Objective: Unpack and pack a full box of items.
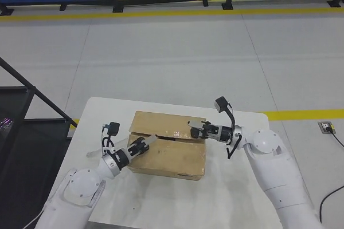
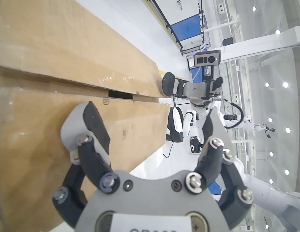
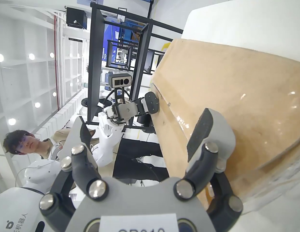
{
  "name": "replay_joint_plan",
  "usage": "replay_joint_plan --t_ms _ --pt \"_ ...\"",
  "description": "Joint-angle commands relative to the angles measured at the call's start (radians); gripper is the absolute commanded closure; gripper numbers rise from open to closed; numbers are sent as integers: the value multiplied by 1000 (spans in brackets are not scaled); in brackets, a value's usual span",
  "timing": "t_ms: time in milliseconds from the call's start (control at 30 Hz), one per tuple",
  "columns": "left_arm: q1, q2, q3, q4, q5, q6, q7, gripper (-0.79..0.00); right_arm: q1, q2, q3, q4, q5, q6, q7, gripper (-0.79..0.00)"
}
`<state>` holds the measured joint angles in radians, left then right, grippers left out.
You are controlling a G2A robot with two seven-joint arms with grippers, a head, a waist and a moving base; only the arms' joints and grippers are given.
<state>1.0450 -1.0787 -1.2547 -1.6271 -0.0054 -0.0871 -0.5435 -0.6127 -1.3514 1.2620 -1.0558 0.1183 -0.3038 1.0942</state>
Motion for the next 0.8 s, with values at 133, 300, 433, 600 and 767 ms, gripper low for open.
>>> replay_joint_plan --t_ms 133,300,433,600,767 --pt "-7 -5 5 3 -8 10 14 -785 -31 7 -17 -62 -23 52 -15 -785" --pt "5 -5 -16 -5 -19 5 35 -785 -68 15 -16 -95 -49 74 -46 -785" --pt "32 -2 -65 -37 -38 -13 67 -785 -88 19 -19 -92 -38 67 -45 -785" --pt "105 8 -182 -86 -75 -19 131 -785 -94 20 -30 -74 -21 61 -61 -785" --pt "201 18 -286 -124 -89 -5 146 -785 -90 20 -38 -60 -16 55 -69 -785"
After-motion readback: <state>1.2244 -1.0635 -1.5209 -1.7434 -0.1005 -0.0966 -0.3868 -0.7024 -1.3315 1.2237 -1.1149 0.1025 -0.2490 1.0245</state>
